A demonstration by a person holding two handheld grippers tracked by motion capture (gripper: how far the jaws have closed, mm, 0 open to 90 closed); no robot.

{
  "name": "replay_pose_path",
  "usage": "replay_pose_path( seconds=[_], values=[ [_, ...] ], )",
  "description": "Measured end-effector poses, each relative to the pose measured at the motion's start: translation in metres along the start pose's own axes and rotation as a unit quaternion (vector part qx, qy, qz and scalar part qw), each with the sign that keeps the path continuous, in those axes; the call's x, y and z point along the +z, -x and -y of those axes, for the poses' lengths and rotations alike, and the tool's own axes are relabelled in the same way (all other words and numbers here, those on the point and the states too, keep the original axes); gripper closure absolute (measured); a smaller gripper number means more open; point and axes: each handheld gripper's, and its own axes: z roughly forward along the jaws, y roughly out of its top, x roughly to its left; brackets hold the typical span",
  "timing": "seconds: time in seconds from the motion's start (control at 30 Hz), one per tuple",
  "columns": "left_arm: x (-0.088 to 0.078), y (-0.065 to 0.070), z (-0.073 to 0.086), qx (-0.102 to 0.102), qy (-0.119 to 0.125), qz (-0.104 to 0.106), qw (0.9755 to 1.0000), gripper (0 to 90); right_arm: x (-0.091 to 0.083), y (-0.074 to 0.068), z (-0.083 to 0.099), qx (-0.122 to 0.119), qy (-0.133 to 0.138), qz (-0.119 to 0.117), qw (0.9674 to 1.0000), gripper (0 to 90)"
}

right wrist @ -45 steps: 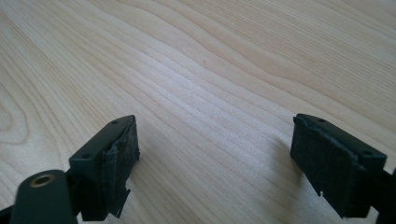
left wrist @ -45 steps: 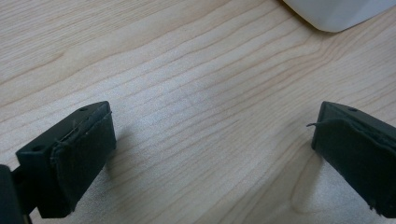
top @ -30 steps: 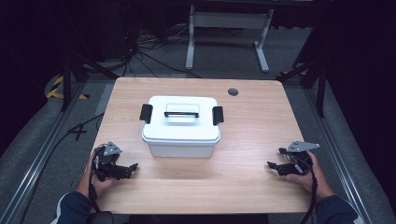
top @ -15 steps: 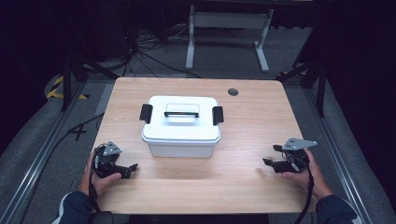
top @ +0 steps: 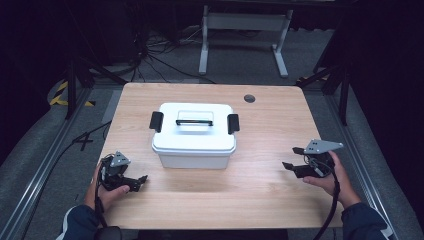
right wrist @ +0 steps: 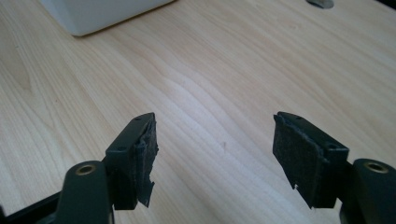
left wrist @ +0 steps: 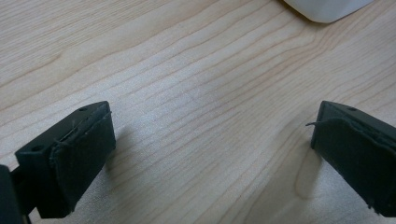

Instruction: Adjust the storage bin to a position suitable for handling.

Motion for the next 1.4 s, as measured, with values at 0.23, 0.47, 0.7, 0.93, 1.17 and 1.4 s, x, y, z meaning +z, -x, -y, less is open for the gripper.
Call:
replay_pose_path(
  seconds=[0.23, 0.47, 0.7, 0.93, 1.17, 1.4],
  values=[
    [0.000, 0.000, 0.000, 0.002, -0.002, 0.001, 1.0000, 0.2, -0.005, 0.000, -0.023, -0.026, 0.004, -0.005, 0.9996, 34.1],
    [-0.001, 0.000, 0.000, 0.000, -0.003, -0.001, 1.0000, 0.3, -0.009, -0.003, -0.053, -0.059, 0.009, -0.008, 0.9982, 34.6],
    [0.000, 0.000, 0.000, 0.000, -0.001, 0.000, 1.0000, 0.2, -0.013, -0.005, -0.078, -0.080, 0.004, -0.013, 0.9967, 34.7],
    [0.000, 0.000, 0.000, -0.001, -0.001, -0.001, 1.0000, 0.2, -0.012, -0.006, -0.102, -0.098, 0.004, -0.019, 0.9950, 34.7],
    [-0.001, 0.000, 0.000, 0.000, -0.003, -0.001, 1.0000, 0.2, -0.011, -0.011, -0.135, -0.122, 0.007, -0.022, 0.9923, 35.0],
    [-0.001, 0.000, 0.000, 0.000, -0.002, -0.001, 1.0000, 0.3, -0.006, -0.016, -0.161, -0.135, 0.008, -0.029, 0.9904, 34.9]
  ],
)
